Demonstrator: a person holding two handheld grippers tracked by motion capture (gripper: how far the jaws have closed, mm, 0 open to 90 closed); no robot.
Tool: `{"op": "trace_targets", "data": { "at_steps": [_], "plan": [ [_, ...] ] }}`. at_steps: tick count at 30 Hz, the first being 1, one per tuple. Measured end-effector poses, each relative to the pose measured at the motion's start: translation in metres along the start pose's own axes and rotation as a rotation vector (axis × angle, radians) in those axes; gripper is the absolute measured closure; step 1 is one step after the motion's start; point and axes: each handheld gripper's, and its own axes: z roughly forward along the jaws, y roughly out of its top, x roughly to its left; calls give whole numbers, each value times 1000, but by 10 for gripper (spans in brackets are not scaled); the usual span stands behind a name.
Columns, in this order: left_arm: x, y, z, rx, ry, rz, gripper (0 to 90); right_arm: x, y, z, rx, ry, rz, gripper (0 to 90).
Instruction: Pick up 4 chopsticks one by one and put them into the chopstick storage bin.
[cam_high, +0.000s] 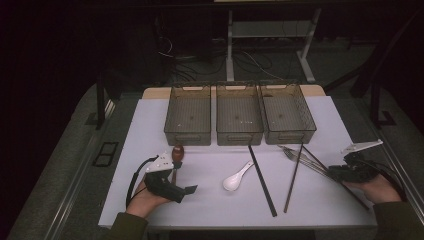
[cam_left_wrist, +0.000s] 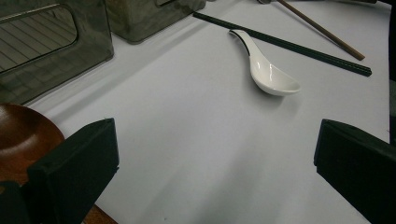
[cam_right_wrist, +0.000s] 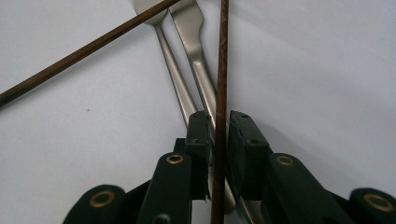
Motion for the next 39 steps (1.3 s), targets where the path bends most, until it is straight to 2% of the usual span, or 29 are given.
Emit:
{"op": "trace_targets", "data": {
  "at_steps": [9,15,24,39],
  "plan": [
    [0,0,0,0,1,1,0,5,2,1,15,-31,-44,795],
    [0,0,0,1,0,2,0,6,2,1,18,-44,-50,829],
    [0,0,0,-1,0,0,0,5,2,0,18,-37,-31,840],
    [0,0,0,3,-1,6,0,0,3,-10,-14,-35,16,844]
  ]
}}
